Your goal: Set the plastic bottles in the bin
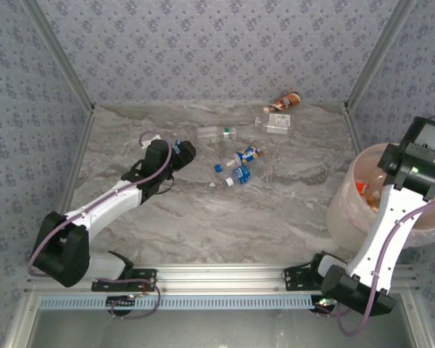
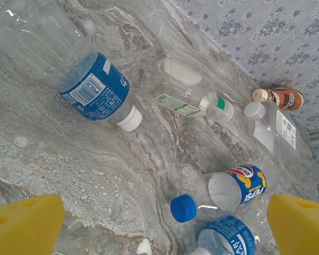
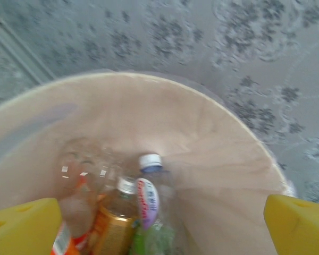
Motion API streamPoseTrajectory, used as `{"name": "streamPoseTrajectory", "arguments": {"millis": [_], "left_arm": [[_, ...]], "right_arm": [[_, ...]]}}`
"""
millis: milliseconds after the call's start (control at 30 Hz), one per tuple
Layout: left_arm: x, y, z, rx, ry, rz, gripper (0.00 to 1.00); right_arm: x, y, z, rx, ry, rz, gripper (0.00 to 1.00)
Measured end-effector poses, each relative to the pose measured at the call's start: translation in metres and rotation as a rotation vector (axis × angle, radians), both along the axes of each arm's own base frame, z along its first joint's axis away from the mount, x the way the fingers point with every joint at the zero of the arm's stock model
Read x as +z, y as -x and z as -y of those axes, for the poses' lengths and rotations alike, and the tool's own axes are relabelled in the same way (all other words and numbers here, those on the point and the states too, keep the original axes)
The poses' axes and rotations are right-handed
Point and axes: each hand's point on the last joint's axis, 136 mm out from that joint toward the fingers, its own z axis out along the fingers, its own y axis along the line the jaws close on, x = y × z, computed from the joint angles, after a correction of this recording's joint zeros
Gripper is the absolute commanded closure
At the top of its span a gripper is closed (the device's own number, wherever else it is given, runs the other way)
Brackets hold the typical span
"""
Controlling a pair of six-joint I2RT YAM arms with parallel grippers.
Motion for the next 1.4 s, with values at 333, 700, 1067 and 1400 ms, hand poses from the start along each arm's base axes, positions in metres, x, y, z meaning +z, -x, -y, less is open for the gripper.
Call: {"name": "streamPoseTrajectory", "arguments": {"millis": [333, 700, 1067, 1400], "left_arm": [[-0.009, -0.002, -0.004, 0.011, -0.012, -0.023, 0.02], [-0.029, -0.012, -0.015, 0.04, -0.066, -0.122, 0.02], [-0.031, -0.044, -0.02, 0.157, -0.151, -0.247, 0.02], [-0.081, -0.085, 0.002, 0.315, -0.037, -0.344, 0.02]], "right_arm": [[0.02, -0.042, -0.063, 0.255, -0.106, 0.243, 0.0], [0.013, -0.088, -0.135, 0.528, -0.294, 0.362, 0.0], [0.002, -0.113, -0.226, 0.825, -0.47, 0.416, 0.0], [0.009, -0.114, -0.239, 0.863, -0.45, 0.438, 0.0]]}}
